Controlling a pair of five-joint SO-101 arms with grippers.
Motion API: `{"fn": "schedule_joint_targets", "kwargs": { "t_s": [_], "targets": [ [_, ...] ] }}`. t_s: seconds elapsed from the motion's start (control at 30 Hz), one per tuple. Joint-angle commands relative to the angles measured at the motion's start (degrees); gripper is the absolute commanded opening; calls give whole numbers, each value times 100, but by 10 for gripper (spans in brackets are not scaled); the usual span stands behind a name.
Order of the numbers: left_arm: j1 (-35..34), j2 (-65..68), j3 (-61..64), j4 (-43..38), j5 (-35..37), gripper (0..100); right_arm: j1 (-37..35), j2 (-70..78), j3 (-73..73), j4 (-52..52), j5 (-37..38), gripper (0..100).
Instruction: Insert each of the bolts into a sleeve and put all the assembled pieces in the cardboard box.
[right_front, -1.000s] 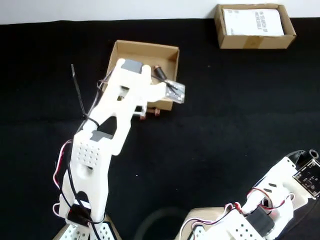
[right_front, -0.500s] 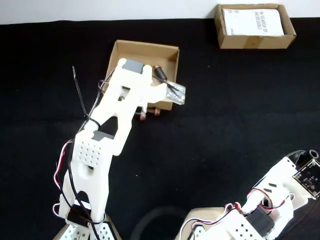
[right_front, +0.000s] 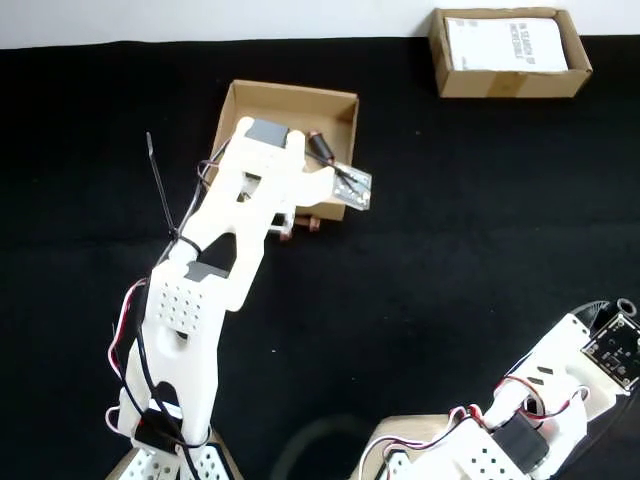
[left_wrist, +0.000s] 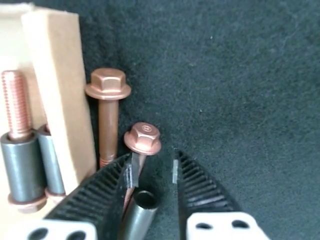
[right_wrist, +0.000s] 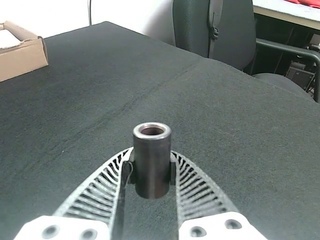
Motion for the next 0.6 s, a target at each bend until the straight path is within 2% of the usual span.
{"fn": "schedule_joint_targets", "kwargs": {
  "t_s": [0.0,0.07,0.27,0.47,0.57],
  "targets": [
    [145,75,-92,-132,-246,140,40,-127,66,-84,53,7],
    [154,75,-101,-308,-255,140,40,-127,66,-75,62,7],
    [198,303,-171,-396,-923,136,40,-127,-242,646,369,7],
    [224,444,-435,-378,-976,136,57,-127,-532,778,378,7],
    [233,453,-435,-404,-1538,135,66,-127,-804,1130,404,7]
  ]
}}
